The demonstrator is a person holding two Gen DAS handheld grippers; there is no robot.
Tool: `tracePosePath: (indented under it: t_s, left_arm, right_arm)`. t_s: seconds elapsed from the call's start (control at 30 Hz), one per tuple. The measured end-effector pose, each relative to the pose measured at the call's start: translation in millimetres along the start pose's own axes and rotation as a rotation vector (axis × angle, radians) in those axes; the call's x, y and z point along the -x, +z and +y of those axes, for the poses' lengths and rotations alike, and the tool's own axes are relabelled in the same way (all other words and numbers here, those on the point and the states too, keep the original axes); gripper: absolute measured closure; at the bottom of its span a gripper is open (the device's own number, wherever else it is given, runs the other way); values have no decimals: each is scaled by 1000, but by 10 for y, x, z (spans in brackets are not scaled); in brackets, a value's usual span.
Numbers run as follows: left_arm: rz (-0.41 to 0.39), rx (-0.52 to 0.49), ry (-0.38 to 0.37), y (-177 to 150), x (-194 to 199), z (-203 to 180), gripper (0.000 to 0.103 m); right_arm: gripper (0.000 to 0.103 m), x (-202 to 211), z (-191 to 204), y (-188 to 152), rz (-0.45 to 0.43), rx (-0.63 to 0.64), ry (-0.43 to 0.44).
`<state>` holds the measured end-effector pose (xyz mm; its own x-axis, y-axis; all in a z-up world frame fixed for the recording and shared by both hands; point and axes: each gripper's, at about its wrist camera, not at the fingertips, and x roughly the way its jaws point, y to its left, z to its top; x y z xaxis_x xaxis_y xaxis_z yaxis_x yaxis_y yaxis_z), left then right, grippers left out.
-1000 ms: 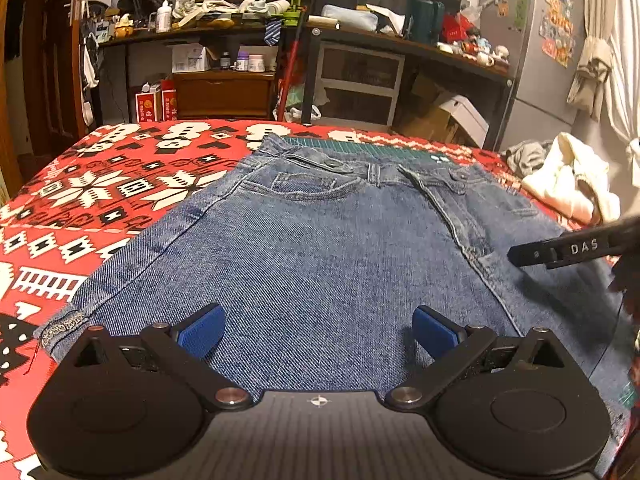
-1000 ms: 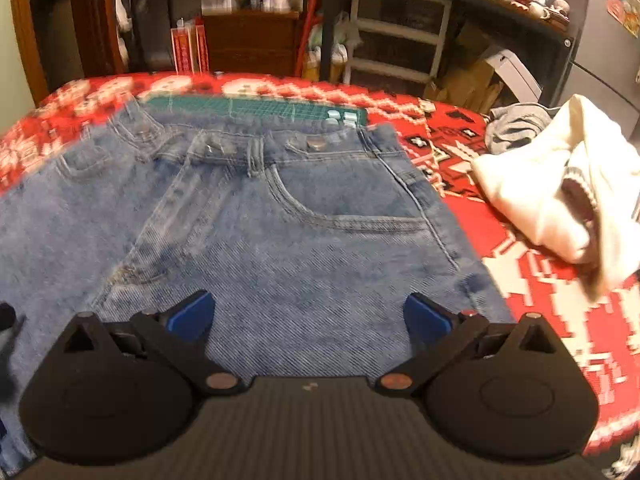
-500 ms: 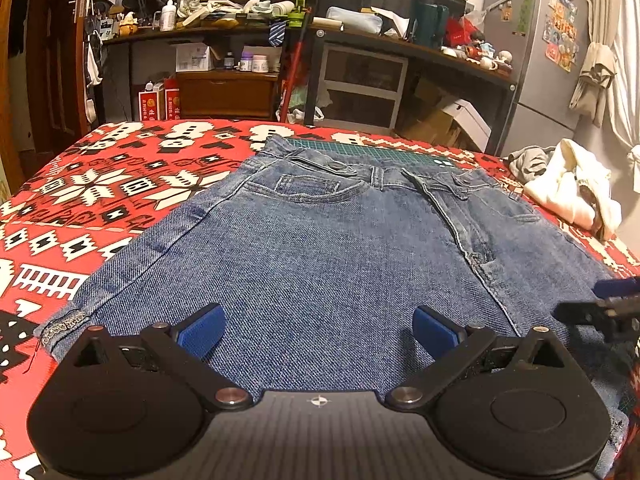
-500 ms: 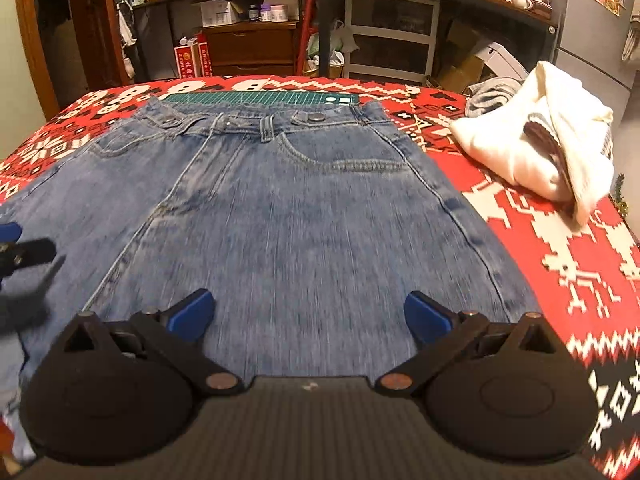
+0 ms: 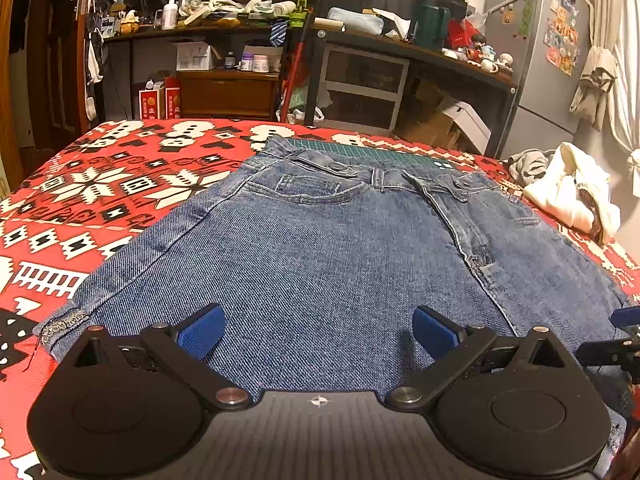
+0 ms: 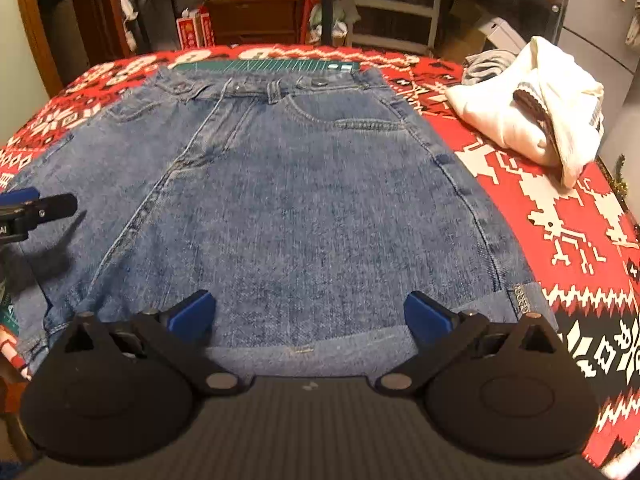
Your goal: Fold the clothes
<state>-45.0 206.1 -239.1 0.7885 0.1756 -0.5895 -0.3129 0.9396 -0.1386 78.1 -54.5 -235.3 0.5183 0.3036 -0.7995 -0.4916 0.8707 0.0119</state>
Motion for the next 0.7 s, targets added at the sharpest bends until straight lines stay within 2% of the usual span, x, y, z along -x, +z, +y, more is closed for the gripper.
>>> tracePosePath:
  t_s: [0.13,0.33,0.7]
  left_arm:
    - [-2,13,-6,13,1,9,2]
    - [-1,18,-11,17,10,14,2]
    - [-1,-6,5,6,-1,-14,2]
  right_arm:
    - [0,17,16,-13,13,17,1]
    - [0,-6,-6,169,153,52,25]
    - [0,-238,-167,671,-12,-23,33]
